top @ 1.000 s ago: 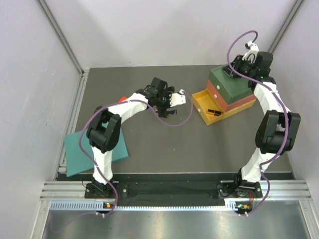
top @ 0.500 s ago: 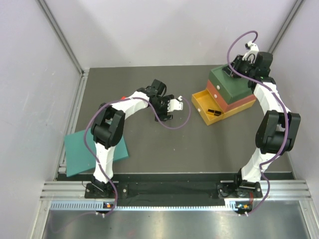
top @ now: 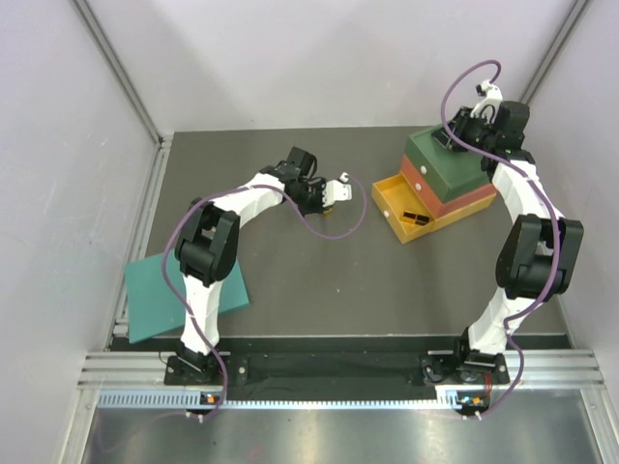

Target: Organize the makeup

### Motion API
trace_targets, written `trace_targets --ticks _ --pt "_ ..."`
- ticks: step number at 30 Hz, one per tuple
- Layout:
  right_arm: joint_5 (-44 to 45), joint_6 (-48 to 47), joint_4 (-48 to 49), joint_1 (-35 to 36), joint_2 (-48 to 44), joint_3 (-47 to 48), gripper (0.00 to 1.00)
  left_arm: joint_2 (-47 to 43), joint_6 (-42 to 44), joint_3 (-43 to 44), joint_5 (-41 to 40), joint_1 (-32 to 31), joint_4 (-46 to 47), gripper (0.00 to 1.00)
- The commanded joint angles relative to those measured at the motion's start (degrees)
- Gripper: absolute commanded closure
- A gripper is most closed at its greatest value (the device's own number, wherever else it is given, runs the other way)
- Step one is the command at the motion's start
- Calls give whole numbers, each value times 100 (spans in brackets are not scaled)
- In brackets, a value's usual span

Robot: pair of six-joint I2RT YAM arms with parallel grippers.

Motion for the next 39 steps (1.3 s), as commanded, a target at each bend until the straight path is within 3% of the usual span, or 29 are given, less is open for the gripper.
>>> trace_targets --ticks 1,18,20,21,26,33,39 --pt "292 -118 -2415 -14 673 -736 78 108 -626 367 635 30 290 100" --pt "292 -127 -2433 -14 717 -710 78 284 -804 580 -171 30 563 100" --pt "292 -127 -2450 -14 735 -710 78 354 -795 632 -233 39 572 86" --pt "292 -127 -2442 -14 726 -719 79 381 -760 667 -242 30 581 70" --pt "292 -127 -2450 -14 717 -719 78 521 -672 747 -277 39 572 36" --pt "292 -127 -2450 -5 752 -710 78 636 -645 808 -409 39 747 25" --pt "283 -127 -2468 -14 779 -693 78 838 -601 957 -532 65 809 25"
